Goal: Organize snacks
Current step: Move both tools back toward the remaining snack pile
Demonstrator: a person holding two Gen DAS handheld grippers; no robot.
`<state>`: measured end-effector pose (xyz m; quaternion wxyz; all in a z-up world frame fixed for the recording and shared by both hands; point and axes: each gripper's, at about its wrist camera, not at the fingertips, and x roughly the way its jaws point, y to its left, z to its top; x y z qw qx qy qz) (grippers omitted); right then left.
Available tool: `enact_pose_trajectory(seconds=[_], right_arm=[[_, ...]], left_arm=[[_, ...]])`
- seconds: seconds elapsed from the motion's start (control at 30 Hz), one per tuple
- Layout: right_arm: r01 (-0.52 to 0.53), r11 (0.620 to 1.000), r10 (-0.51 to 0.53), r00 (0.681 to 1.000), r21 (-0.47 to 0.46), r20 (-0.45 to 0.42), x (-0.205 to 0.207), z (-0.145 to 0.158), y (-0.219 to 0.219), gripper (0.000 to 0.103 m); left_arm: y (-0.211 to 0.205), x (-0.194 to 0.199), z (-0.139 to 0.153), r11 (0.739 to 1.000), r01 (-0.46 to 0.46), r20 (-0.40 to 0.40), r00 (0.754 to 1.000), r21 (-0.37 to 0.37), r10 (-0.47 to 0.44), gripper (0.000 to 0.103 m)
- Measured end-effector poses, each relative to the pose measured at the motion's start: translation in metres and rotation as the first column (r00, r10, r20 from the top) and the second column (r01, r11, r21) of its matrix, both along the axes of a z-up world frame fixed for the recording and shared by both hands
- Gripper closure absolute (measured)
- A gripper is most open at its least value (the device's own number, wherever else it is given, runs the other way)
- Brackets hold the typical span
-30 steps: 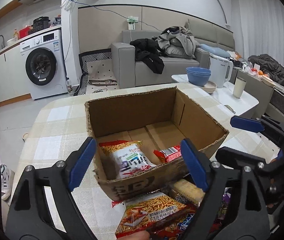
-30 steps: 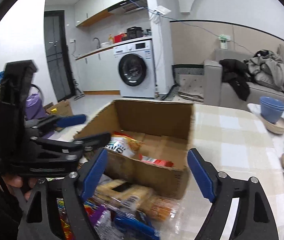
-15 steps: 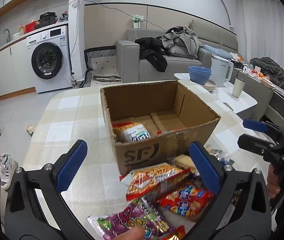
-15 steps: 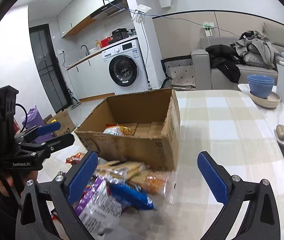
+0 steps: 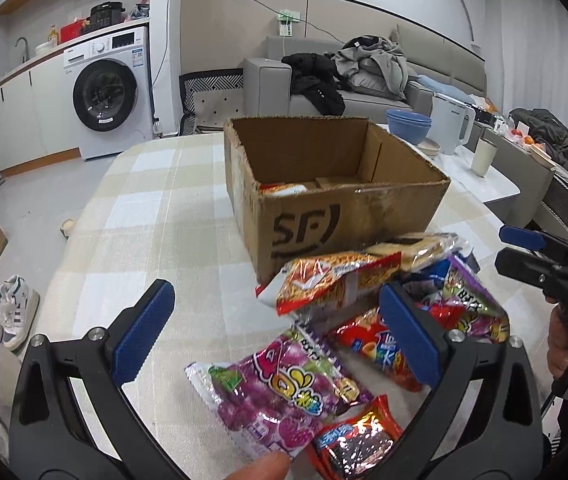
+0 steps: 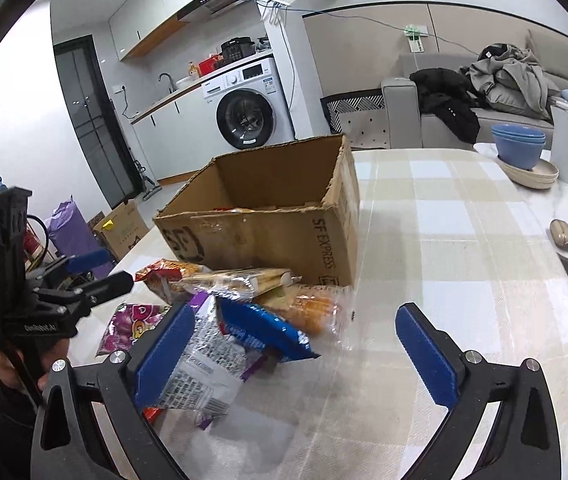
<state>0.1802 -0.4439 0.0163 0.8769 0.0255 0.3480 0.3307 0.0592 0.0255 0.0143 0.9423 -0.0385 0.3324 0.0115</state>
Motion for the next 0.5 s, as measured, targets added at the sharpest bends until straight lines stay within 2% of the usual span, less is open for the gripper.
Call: enact_pose_trajectory(seconds=[0.2, 0.5], right_arm=[[-0.048, 0.999, 0.048, 0.999, 0.008, -0.023, -0.006, 0.000, 0.011, 0.001], [-0.080, 0.994, 0.077, 0.996, -0.075, -0.043, -0.010, -0.003, 0.020, 0.001]], left_arm=[[0.002, -0.008, -0.009, 1.000, -0.011, -0.018, 1.000, 0.007, 0.011, 0.001], [-0.004, -0.001, -0.009, 0.999, 0.000, -0.040, 0.999, 0.032, 0.001, 0.001]])
